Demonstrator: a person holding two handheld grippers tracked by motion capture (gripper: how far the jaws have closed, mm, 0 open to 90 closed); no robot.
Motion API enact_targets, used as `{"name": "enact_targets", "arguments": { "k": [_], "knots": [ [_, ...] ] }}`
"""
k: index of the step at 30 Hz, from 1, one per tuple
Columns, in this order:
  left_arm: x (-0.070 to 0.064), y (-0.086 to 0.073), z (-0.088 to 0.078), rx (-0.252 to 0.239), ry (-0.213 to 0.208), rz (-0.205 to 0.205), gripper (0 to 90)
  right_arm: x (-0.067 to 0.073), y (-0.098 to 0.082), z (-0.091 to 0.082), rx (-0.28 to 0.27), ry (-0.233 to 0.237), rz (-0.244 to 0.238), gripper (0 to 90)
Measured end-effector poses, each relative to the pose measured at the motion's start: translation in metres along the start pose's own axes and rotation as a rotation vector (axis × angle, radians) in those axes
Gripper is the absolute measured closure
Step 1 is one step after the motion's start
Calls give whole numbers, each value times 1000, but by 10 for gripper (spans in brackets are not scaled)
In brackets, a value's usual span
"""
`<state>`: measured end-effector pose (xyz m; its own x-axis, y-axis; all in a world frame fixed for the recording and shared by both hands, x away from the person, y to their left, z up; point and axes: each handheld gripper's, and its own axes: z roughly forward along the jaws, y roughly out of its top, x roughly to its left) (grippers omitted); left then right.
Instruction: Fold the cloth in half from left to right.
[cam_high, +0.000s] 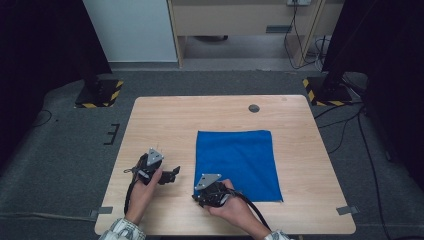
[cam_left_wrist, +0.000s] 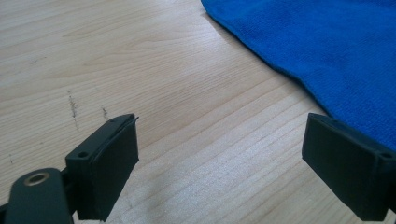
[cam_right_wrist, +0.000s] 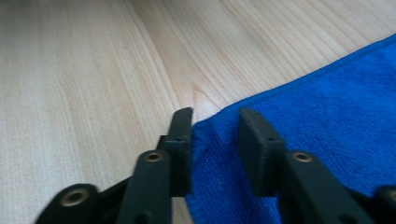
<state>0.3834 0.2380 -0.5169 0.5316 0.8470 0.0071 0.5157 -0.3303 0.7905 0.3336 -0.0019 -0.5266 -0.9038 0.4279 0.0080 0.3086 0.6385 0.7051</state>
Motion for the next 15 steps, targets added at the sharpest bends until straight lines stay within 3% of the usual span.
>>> {"name": "enact_targets", "arguments": {
  "k": [6,11,15],
  "knots": [
    [0,2,0,-7,-29,-12,102,-7,-1,-1,-3,-9,18,839],
    [-2,9,-1,-22,-60,-3,103,-6,-1,-1,-9,-13,30,857],
    [-5,24,2,-34,-90,23,103,-3,1,-4,-33,-2,34,862]
  ]
}}
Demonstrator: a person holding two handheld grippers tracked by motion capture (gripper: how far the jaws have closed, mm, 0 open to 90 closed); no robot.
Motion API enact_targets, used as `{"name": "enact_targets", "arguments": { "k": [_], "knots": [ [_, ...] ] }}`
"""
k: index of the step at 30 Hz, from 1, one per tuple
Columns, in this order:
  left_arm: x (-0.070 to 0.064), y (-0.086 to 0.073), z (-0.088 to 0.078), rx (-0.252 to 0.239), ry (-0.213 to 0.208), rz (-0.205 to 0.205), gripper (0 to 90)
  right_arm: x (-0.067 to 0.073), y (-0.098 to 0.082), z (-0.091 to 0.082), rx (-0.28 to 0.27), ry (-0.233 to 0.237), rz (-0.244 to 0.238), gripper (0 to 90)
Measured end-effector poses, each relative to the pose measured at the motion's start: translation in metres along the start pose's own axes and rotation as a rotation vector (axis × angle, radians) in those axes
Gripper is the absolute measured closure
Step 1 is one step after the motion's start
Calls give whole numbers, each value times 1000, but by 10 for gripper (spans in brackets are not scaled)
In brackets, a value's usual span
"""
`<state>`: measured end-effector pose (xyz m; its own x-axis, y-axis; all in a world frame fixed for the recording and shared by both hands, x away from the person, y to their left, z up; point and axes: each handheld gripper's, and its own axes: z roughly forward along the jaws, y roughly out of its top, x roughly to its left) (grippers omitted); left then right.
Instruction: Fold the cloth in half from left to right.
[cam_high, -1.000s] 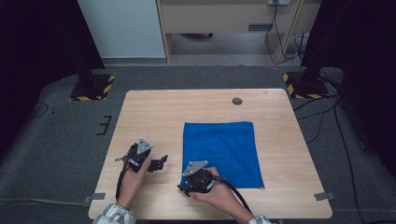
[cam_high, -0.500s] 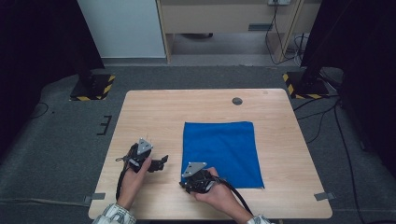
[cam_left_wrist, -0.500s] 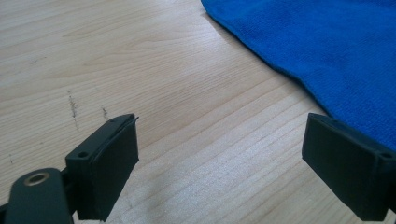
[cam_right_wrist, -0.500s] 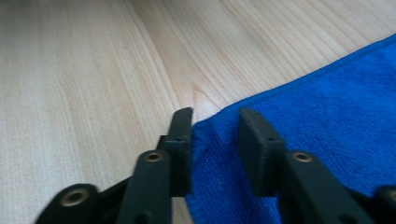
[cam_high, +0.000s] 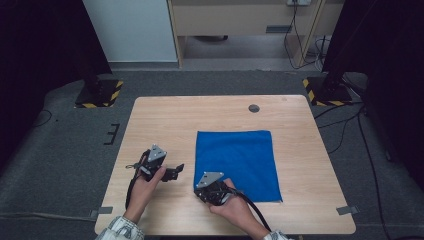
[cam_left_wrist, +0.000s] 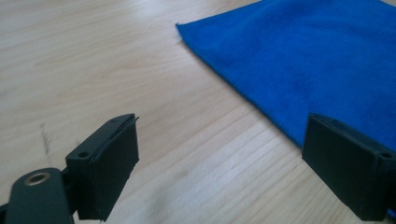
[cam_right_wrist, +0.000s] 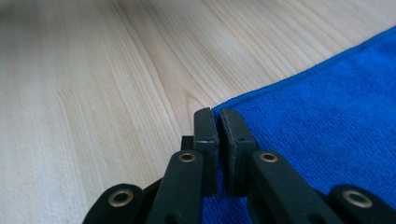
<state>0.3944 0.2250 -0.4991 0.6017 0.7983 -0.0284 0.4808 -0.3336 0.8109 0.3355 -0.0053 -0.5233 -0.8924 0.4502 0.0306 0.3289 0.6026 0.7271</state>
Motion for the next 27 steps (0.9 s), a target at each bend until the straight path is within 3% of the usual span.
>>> {"name": "enact_targets", "arguments": {
  "k": [4,8,15,21,27],
  "knots": [
    [3,25,11,-15,-11,10,121,3,1,-1,-29,21,19,865],
    [7,37,23,-13,-13,5,159,7,2,0,-36,33,24,866],
    [23,59,63,16,-5,11,237,15,4,4,-55,54,38,866],
    [30,67,90,36,-8,12,302,19,3,6,-64,63,43,866],
    [39,64,114,79,-2,-11,326,19,4,9,-62,54,50,866]
  ]
}}
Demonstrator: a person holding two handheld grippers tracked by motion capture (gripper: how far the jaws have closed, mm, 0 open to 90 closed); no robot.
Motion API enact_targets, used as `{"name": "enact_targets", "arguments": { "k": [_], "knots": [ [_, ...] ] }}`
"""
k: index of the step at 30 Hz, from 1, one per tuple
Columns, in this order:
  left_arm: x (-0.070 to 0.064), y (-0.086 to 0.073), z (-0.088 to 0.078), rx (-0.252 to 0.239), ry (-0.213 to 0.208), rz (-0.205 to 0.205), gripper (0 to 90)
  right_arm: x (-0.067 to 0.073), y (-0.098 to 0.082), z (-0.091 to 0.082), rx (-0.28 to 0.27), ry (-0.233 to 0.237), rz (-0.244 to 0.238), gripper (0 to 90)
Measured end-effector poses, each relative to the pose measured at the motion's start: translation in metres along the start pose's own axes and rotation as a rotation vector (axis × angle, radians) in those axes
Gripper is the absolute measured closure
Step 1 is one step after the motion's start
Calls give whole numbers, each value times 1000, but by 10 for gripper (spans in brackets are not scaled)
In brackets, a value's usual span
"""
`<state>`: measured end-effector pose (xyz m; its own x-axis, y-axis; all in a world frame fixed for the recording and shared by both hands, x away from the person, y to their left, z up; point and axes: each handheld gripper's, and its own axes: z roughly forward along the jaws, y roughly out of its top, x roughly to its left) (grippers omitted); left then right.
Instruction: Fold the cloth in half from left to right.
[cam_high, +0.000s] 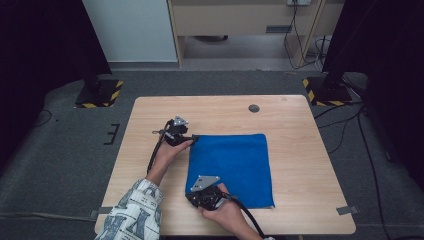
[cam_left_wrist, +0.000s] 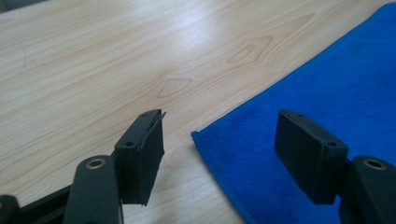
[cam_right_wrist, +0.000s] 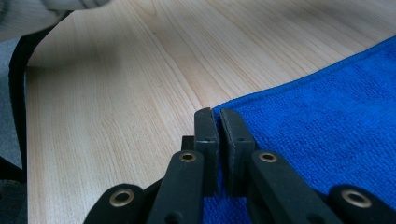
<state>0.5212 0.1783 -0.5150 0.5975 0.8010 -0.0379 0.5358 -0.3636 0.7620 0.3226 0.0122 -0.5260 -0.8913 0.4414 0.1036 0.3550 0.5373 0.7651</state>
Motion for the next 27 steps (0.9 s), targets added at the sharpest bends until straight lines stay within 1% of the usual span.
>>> {"name": "enact_targets", "arguments": {
  "k": [2,3,4,5,7,8,9,11,12,13,14,15,16,17,19,20,22,25,26,27],
  "knots": [
    [4,-3,6,-6,5,-20,349,1,0,-1,-3,1,5,865],
    [4,-3,6,-6,5,-20,361,1,0,-1,-5,-1,1,865],
    [7,-6,11,-6,14,-22,373,0,0,-2,-7,0,2,865],
    [7,-6,11,-6,14,-22,379,0,0,-2,-7,0,2,865],
    [9,-9,18,3,10,-27,393,-1,0,-3,-7,3,5,865],
    [9,-10,20,13,9,-18,400,-1,0,-3,-7,5,5,865],
    [8,-9,21,10,14,-9,401,-1,0,-4,-7,5,6,865],
    [7,-9,21,14,10,-3,452,0,-1,-4,-9,5,8,864],
    [5,-8,22,15,4,3,452,0,-1,-4,-9,5,8,864],
    [4,-7,22,19,6,26,486,-1,-1,-4,-9,8,6,864],
    [1,-7,22,21,-3,43,538,-1,-1,-4,-11,8,8,865],
    [0,-6,22,22,-13,45,604,-1,-2,-5,-12,7,9,864],
    [-2,-6,22,25,-24,49,651,-1,-2,-5,-13,6,13,864],
    [-3,-6,22,27,-25,48,720,-1,-3,-5,-13,6,14,864],
    [-4,-5,22,30,-29,46,826,-1,-4,-5,-9,7,12,864],
    [-5,-4,22,32,-34,39,855,-1,-5,-5,-7,6,14,864],
    [-5,-3,22,37,-35,31,883,-1,-5,-7,-8,3,13,864],
    [-6,1,18,28,-30,25,886,-2,-4,-8,-13,3,12,864],
    [-6,5,14,14,-23,24,887,-2,-3,-9,-13,0,10,864],
    [-6,5,14,14,-23,24,887,-2,-3,-9,-13,0,10,864]
  ]
}}
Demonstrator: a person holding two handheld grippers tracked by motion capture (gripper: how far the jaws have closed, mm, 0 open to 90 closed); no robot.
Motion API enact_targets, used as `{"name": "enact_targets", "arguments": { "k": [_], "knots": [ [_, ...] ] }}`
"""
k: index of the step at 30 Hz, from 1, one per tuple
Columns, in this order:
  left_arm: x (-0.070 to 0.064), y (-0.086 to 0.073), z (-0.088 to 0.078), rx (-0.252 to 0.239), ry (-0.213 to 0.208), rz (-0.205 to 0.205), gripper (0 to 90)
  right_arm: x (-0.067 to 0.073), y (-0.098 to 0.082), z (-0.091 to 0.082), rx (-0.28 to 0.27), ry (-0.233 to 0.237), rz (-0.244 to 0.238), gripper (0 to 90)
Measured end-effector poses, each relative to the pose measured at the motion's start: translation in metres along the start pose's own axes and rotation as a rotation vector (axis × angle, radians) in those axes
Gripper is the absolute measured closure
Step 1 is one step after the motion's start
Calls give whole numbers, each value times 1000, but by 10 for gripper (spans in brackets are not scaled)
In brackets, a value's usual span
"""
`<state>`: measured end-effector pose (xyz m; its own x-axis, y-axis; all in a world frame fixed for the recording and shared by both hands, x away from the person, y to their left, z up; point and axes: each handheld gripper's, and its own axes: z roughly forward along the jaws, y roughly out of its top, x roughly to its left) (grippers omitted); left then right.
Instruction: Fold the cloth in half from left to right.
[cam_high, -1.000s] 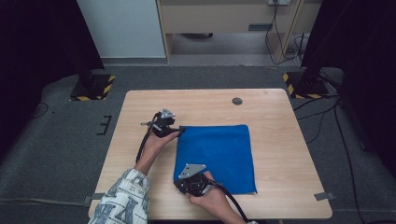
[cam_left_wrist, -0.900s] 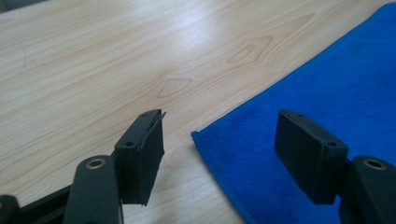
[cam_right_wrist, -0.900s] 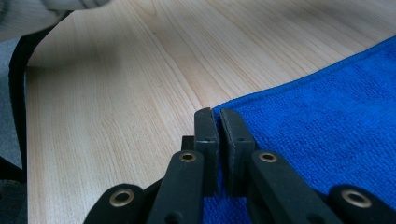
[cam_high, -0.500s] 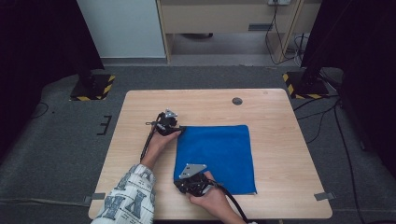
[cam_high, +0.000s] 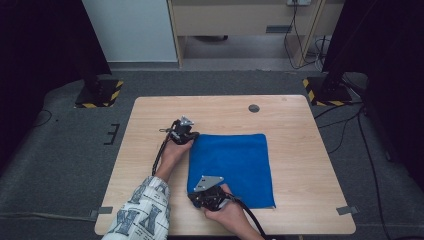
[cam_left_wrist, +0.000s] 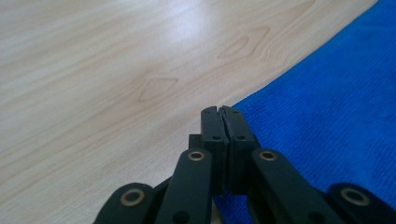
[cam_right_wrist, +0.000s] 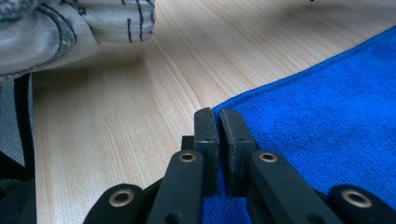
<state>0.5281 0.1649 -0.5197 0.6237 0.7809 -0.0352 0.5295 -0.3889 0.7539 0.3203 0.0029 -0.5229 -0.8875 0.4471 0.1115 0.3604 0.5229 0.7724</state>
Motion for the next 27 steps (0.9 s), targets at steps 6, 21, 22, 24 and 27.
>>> {"name": "enact_targets", "arguments": {
  "k": [6,21,22,24,27],
  "knots": [
    [-2,12,-11,-25,2,16,890,1,3,-7,-13,-14,-3,866],
    [9,15,-25,-54,40,-12,892,5,18,-14,-39,-40,-13,870],
    [10,15,-26,-51,42,-12,892,5,19,-14,-41,-41,-12,870],
    [14,15,-28,-40,43,-15,892,7,22,-12,-45,-46,-9,870],
    [14,18,-33,-47,44,-3,892,9,24,-12,-47,-48,-8,870]
  ]
}}
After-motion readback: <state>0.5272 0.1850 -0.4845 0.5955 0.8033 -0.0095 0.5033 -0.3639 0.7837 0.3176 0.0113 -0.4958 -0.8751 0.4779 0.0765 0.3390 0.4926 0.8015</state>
